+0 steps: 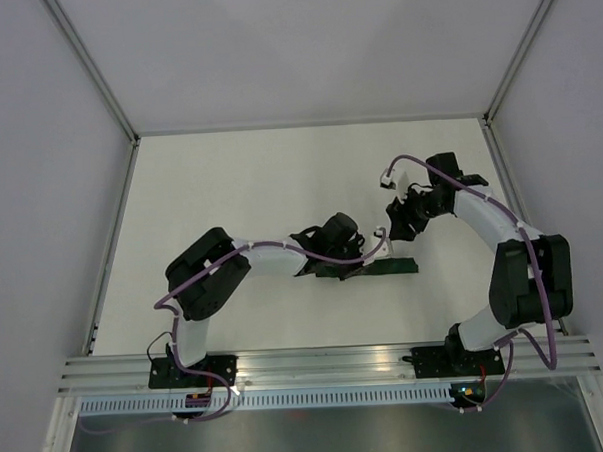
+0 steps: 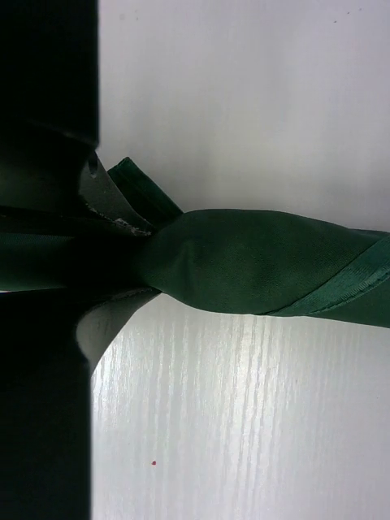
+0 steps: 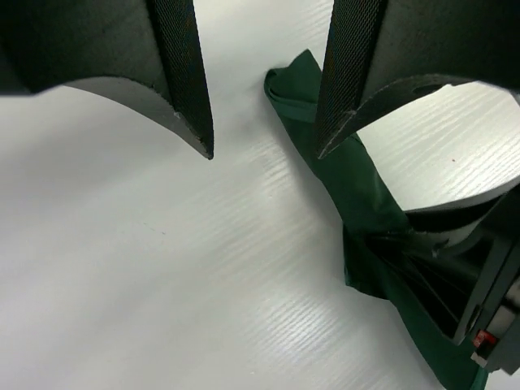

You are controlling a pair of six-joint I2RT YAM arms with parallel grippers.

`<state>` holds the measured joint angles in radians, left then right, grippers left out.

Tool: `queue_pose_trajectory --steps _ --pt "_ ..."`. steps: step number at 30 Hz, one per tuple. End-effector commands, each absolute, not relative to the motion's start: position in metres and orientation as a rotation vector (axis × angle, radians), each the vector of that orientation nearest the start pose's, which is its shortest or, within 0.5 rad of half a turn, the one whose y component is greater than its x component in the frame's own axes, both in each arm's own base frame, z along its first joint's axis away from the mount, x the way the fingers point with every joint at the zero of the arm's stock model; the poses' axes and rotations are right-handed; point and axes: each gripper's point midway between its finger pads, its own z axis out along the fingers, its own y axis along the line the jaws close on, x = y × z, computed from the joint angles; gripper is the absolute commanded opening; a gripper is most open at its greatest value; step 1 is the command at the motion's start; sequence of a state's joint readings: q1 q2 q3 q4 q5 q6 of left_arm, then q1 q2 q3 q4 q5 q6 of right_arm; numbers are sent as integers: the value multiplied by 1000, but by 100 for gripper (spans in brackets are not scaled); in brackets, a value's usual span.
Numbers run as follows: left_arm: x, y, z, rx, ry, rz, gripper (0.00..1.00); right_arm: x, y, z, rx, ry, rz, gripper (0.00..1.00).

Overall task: Fold the napkin, place the utensils inside, and roll it up
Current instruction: Roll the napkin at the center of the board.

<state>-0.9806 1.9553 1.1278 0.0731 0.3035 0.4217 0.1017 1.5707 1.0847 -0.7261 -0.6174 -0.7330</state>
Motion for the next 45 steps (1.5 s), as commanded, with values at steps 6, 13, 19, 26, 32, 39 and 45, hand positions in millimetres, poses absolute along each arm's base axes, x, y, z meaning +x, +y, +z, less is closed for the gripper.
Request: queue_pose_trajectory --steps 6,13,19,26,32,39,45 --pt "217 -392 -5 1588 2115 -941 13 276 104 113 -1229 1942 472 62" --pt "217 -391 -11 1580 2251 -1049 13 251 119 91 -1394 1843 372 66" --pt "214 -393 -18 1573 2340 -1092 13 245 146 63 -1524 1789 283 66" --pt "213 -391 -22 1568 2388 -1101 14 246 155 47 -1582 1780 239 66" --pt "214 -391 -21 1556 2408 -1120 19 241 157 31 -1650 1794 215 64" --pt "218 -389 -22 1518 2450 -1122 39 240 153 21 -1685 1824 207 42" --pt "232 -396 0 1458 2383 -1124 52 236 150 16 -1710 1848 212 29"
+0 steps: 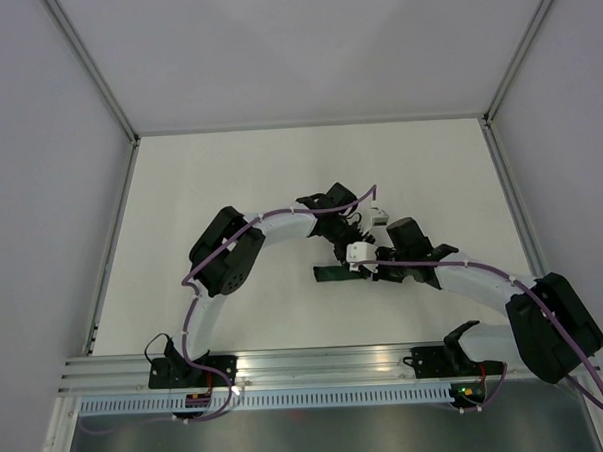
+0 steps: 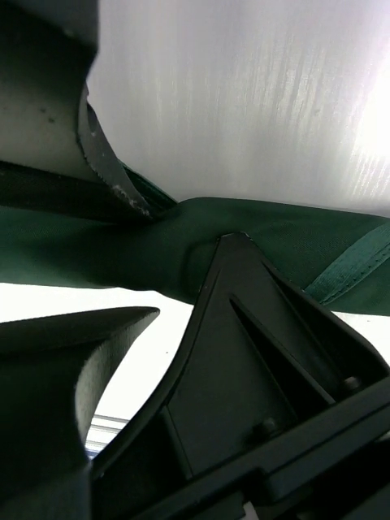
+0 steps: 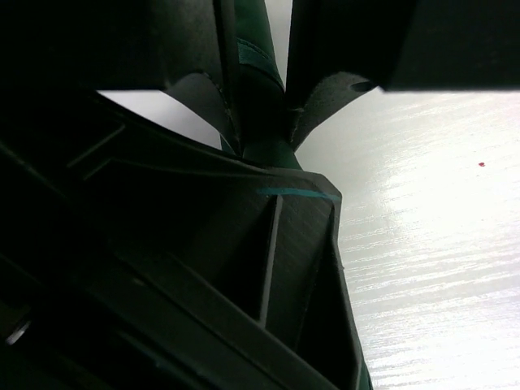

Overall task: Fold the napkin, place the utensils inside, and roll it up
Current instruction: Roll the napkin at the center of the board.

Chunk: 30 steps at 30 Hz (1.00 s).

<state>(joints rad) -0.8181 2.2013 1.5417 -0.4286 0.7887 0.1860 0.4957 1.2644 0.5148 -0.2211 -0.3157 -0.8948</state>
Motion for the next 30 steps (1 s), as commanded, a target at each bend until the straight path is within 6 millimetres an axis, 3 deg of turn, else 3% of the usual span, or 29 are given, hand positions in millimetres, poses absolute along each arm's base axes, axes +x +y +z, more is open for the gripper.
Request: queue_pose_trajectory --steps 1,8,11,14,17,18,19,20,22,23,24,30 --pt "238 -398 10 1444 2351 -1124 53 235 151 15 -1719 1850 219 27" --pt "271 -400 44 1277 2246 -1120 57 231 153 14 -1747 1871 263 24" --pt "282 -388 52 1187 2227 -1116 58 230 154 15 -1763 1881 281 23" --pt "297 -381 73 1087 2177 -1123 58 230 155 15 -1779 1893 299 23" --pt "305 -365 80 970 2172 -1076 58 230 158 17 -1799 1906 333 22" --pt "323 -362 100 914 2085 -1024 58 229 159 17 -1808 1905 350 22" --pt "328 -358 107 876 2057 -1003 58 229 159 16 -1810 1919 365 22" --pt "327 -348 100 804 2076 -976 58 231 160 20 -1811 1923 378 22" --pt "350 -335 135 674 1936 -897 59 231 159 18 -1821 1942 418 22" --pt "347 -325 127 614 1949 -872 59 232 160 21 -1830 1950 433 22" --pt "357 -320 143 553 1879 -831 60 232 159 17 -1837 1972 451 22" --pt "352 -283 187 373 1696 -748 63 238 156 15 -1877 2023 525 21"
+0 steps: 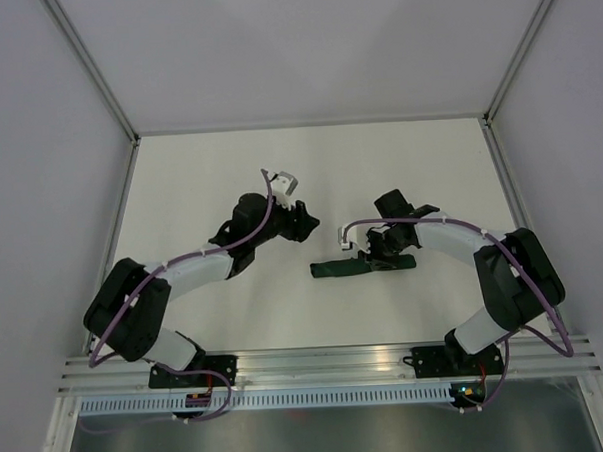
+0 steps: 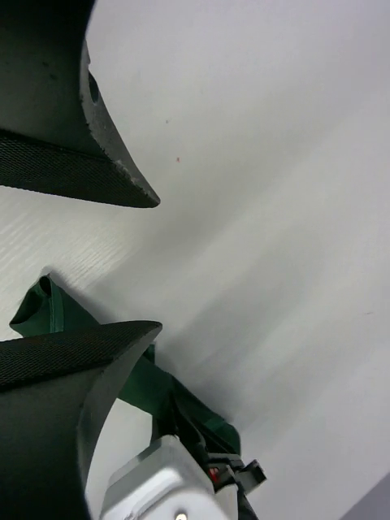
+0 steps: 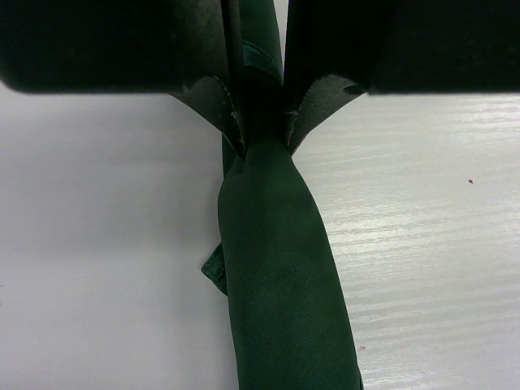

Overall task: Fold the napkin, place the utensils inside, and roll it up
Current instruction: Roll the napkin at the center of the board.

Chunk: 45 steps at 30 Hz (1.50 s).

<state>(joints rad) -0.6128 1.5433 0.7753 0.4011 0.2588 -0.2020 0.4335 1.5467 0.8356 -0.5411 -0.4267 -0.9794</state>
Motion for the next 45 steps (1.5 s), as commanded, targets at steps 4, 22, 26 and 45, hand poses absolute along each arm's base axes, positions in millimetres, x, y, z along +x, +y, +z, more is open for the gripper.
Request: queue_pose_trajectory --steps 4,22,26,45 --pt "340 -266 212 385 1548 -667 67 243 155 15 -1881 2049 552 20" --pt "255 -296 178 941 1462 -432 66 252 157 9 -1897 2097 618 19" --pt "242 -308 149 1040 1495 -432 66 252 158 9 -1901 2103 623 19" --pt "236 -389 83 1347 1521 -555 70 254 161 7 -1882 2146 662 19"
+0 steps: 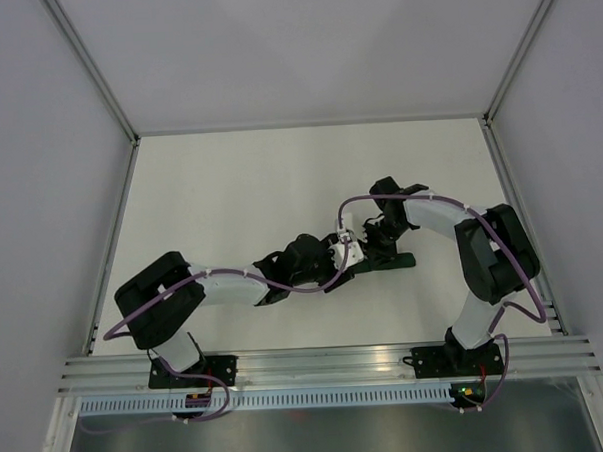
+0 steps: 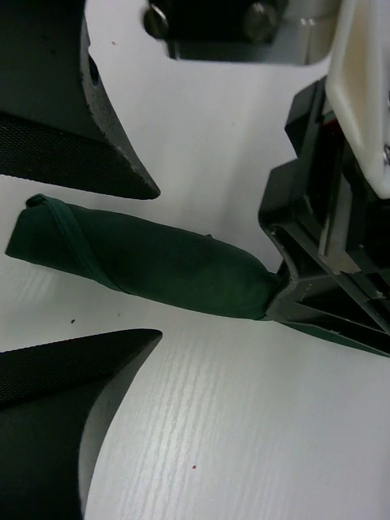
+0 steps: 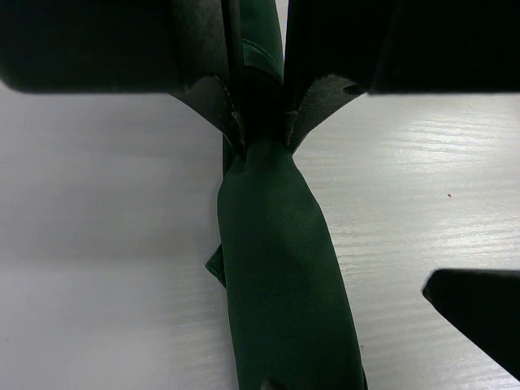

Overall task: Fold the napkin, place the utensils inside, and roll it up
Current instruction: Roll the napkin at the center of the board.

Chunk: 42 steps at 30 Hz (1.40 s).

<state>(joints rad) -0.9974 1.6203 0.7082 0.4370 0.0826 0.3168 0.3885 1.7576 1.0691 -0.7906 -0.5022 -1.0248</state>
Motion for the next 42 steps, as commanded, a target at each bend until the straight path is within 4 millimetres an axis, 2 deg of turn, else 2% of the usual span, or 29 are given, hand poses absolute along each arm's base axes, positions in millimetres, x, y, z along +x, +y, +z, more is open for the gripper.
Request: queue_pose_trajectory --steps 1,12,16,18,20,24,28,34,42 --pt "238 -394 80 1352 1526 -559 70 254 161 7 -1880 2151 664 19" --pt "249 -411 56 1327 1573 -575 70 257 161 1 -1868 2189 675 20" --pt "249 -409 48 1327 1595 -566 69 259 161 2 -1854 2196 671 26" --pt "253 -405 51 1301 1588 -540 69 261 161 3 -1849 2198 664 27" --pt "260 -405 67 1232 1535 -522 70 261 160 2 -1847 2204 664 28" --pt "260 -396 77 1211 1494 -503 74 263 160 2 -1843 2213 656 28" --pt "252 -398 77 1256 1484 -538 74 264 161 3 -1829 2226 674 36" --pt "248 -395 60 1297 1520 -534 74 272 164 8 -1785 2239 672 47" --pt "250 -390 50 1287 1582 -543 74 285 164 18 -1676 2280 632 54"
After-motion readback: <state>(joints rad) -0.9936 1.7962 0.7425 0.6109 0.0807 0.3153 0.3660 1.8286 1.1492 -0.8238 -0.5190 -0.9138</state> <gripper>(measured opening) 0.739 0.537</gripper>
